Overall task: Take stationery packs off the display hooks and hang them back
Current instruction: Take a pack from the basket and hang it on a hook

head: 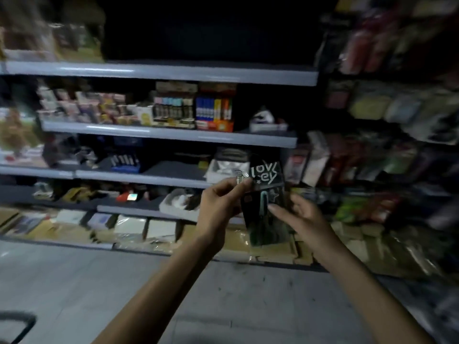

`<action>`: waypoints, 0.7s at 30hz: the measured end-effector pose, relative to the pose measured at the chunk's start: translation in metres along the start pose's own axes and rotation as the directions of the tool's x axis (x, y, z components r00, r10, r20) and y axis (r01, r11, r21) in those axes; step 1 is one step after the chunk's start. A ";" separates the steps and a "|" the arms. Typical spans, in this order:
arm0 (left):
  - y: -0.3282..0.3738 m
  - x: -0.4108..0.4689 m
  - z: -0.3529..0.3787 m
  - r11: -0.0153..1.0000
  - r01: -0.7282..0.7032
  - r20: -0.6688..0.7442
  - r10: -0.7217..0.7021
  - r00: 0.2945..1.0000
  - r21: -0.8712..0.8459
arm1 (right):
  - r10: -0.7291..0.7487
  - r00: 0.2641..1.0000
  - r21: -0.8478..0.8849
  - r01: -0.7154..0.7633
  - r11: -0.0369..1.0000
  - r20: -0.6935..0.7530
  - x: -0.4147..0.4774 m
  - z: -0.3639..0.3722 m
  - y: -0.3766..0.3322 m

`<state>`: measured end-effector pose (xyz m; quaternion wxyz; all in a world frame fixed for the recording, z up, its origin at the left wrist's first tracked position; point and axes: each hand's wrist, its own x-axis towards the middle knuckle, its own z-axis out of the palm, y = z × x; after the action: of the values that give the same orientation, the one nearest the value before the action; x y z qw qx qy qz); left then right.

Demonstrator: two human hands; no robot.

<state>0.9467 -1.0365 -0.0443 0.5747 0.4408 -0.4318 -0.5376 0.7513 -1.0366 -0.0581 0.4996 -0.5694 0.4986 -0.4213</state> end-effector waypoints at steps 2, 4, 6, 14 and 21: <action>0.001 0.009 0.043 1.000 -0.025 0.068 0.024 0.997 0.014 | -0.078 0.994 -0.008 0.078 0.997 -0.077 -0.007 -0.039 -0.020; 0.003 0.017 0.088 0.998 -0.033 0.142 0.027 0.989 0.044 | -0.153 0.980 -0.016 0.152 0.988 -0.128 -0.013 -0.079 -0.038; 0.008 0.023 0.136 0.998 -0.047 0.208 0.038 0.977 0.037 | -0.219 0.954 -0.045 0.215 0.976 -0.205 -0.016 -0.123 -0.049; 0.028 0.060 0.313 0.978 -0.205 0.316 0.185 0.930 0.032 | -0.346 0.846 -0.067 0.350 0.934 -0.405 -0.006 -0.290 -0.079; 0.045 0.115 0.401 0.951 -0.301 0.311 0.266 0.912 0.069 | -0.388 0.798 -0.057 0.410 0.910 -0.461 0.038 -0.385 -0.113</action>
<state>0.5741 -1.1667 0.0976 0.5483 0.3197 -0.6033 -0.4829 0.3966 -1.1312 0.1088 0.2791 -0.5330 0.4619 -0.6517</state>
